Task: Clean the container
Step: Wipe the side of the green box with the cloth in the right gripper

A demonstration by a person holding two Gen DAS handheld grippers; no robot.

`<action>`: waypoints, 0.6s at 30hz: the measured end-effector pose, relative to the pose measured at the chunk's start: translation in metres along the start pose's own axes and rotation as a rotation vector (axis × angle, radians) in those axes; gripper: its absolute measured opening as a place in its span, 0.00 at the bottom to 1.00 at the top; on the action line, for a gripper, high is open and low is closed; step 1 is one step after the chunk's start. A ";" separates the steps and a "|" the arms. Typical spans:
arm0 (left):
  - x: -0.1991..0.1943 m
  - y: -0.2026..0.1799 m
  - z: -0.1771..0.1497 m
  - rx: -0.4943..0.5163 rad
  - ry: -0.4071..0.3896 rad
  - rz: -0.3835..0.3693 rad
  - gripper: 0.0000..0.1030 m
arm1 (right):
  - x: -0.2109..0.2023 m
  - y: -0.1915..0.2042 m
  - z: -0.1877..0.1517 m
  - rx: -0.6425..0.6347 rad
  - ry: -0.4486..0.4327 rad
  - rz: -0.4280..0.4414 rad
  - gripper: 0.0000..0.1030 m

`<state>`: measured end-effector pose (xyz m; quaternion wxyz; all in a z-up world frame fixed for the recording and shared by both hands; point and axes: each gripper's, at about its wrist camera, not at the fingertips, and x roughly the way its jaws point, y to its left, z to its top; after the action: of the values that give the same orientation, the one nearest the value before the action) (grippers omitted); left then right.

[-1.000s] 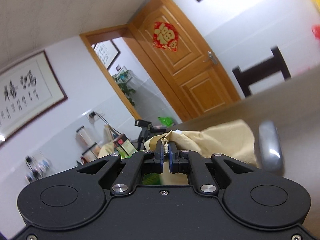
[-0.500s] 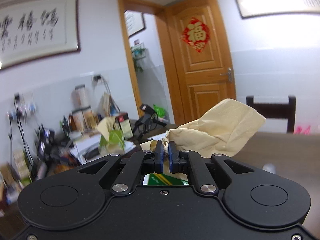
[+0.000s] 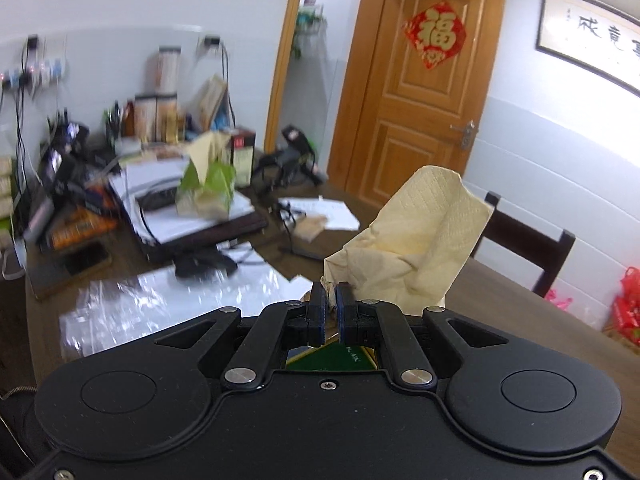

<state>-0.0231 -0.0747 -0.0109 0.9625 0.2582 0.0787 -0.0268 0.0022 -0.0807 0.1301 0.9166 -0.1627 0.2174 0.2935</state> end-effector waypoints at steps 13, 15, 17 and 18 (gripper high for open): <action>0.001 -0.001 0.000 -0.001 0.000 -0.004 0.49 | 0.028 0.017 0.004 -0.039 0.196 0.017 0.06; 0.001 0.000 0.000 -0.007 0.000 -0.003 0.49 | 0.029 0.021 0.004 -0.049 0.209 0.022 0.06; 0.002 0.000 0.000 -0.011 0.000 -0.002 0.49 | 0.029 0.023 0.005 -0.059 0.216 0.021 0.06; 0.002 0.000 0.000 -0.013 0.001 -0.002 0.49 | 0.029 0.024 0.005 -0.061 0.217 0.019 0.06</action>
<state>-0.0213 -0.0746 -0.0107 0.9641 0.2519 0.0794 -0.0271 0.0104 -0.0465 0.1162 0.8795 -0.2191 0.3080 0.2892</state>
